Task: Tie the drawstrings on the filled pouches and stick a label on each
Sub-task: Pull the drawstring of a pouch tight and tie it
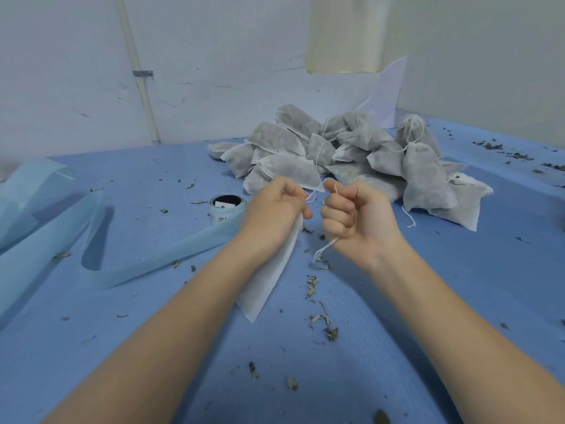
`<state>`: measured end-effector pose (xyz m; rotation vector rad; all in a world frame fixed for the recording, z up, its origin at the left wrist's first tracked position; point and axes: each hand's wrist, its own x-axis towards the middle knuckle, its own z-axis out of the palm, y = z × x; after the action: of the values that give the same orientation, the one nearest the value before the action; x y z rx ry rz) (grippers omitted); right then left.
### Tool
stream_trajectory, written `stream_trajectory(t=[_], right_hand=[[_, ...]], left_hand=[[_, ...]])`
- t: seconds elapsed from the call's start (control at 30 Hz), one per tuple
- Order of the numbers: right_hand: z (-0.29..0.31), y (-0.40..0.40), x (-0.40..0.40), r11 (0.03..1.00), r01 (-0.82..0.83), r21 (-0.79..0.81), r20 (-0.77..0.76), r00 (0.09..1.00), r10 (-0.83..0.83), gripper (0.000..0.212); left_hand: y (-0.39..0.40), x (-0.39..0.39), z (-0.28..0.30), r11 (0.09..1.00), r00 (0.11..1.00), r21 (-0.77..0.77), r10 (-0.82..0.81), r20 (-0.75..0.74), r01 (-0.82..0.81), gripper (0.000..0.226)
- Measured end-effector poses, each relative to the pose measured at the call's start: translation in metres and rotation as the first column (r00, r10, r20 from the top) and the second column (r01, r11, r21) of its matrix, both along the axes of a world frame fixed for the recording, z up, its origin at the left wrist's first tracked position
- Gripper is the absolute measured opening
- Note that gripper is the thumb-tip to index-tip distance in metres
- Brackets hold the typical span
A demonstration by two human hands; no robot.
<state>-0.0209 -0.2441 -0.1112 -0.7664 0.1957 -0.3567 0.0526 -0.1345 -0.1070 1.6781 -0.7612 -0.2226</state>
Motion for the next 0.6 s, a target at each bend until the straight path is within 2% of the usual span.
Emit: stream_trajectory(t=[0.1, 0.17, 0.27, 0.37, 0.6], right_hand=[[-0.004, 0.002, 0.002, 0.996, -0.02, -0.087, -0.024, 1.0, 0.018, 0.036], [-0.005, 0.002, 0.002, 0.976, -0.035, -0.214, -0.07, 0.997, 0.021, 0.043], [-0.004, 0.005, 0.002, 0.862, -0.043, -0.505, -0.179, 0.982, -0.056, 0.051], [-0.001, 0.009, 0.001, 0.715, -0.075, -0.695, -0.234, 0.964, -0.126, 0.06], [-0.002, 0.012, 0.001, 0.545, -0.092, -0.834, -0.244, 0.946, -0.213, 0.052]], left_hand=[[-0.001, -0.003, -0.007, 0.998, 0.996, 0.009, 0.067, 0.054, -0.068, 0.013], [-0.001, -0.003, -0.011, 0.993, 0.991, -0.025, 0.119, 0.068, -0.117, 0.008], [0.0, -0.003, -0.014, 0.983, 0.978, -0.051, 0.179, 0.109, -0.174, 0.007], [0.0, -0.003, -0.016, 0.978, 0.967, -0.048, 0.209, 0.146, -0.204, 0.012], [0.0, -0.004, -0.015, 0.972, 0.949, -0.02, 0.232, 0.211, -0.234, 0.014]])
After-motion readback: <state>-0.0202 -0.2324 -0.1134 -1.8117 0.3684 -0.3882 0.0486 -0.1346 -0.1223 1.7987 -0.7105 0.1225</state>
